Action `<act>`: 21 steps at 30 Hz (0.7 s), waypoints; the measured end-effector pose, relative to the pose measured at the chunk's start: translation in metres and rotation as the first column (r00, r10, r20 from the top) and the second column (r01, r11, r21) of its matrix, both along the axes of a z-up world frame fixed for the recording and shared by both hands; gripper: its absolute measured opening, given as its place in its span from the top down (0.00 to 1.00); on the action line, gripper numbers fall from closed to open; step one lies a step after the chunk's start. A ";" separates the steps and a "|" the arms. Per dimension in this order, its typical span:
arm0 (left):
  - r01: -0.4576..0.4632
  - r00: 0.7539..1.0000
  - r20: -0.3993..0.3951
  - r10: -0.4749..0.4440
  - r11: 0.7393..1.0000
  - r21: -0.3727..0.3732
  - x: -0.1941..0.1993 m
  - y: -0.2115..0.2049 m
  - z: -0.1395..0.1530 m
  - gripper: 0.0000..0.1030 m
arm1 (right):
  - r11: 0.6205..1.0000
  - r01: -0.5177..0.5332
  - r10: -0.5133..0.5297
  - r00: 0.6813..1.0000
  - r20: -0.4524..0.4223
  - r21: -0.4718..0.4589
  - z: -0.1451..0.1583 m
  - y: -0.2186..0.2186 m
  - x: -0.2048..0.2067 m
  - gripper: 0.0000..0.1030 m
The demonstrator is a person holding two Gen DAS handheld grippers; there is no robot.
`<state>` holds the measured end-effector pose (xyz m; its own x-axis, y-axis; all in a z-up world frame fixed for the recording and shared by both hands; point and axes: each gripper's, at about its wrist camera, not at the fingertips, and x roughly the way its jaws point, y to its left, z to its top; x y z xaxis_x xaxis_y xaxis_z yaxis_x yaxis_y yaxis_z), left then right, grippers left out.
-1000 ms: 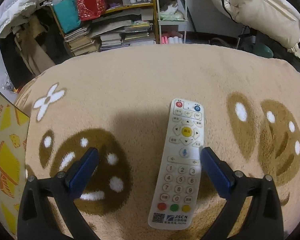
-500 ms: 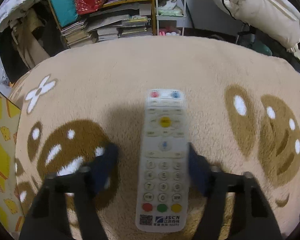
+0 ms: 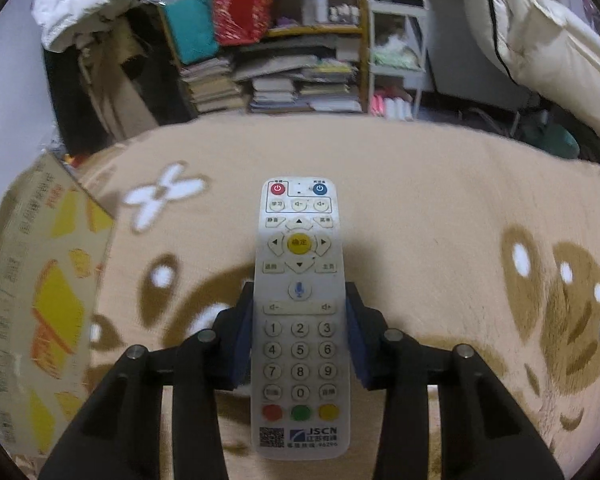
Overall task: Organize rigid objects
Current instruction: 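Move the right gripper to the white remote and grasp it, then carry the white remote over the box and drop it inside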
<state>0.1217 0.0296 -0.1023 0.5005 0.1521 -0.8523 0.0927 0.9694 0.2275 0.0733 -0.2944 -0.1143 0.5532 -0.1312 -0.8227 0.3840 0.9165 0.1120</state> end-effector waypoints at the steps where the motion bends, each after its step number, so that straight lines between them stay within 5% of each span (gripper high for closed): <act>1: 0.000 1.000 0.000 0.000 1.000 0.000 0.000 0.000 0.000 0.74 | 1.000 -0.009 0.009 1.000 0.012 -0.001 0.004 0.003 0.001 0.58; 21: 0.000 1.000 0.000 0.000 1.000 0.000 0.000 0.000 0.000 0.74 | 0.964 -0.266 0.262 0.940 0.217 -0.009 0.079 0.105 0.008 0.58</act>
<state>0.1218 0.0291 -0.1024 0.5004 0.1521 -0.8523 0.0926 0.9694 0.2274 0.0817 -0.1898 -0.0353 0.7293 0.0592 -0.6817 0.0932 0.9784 0.1846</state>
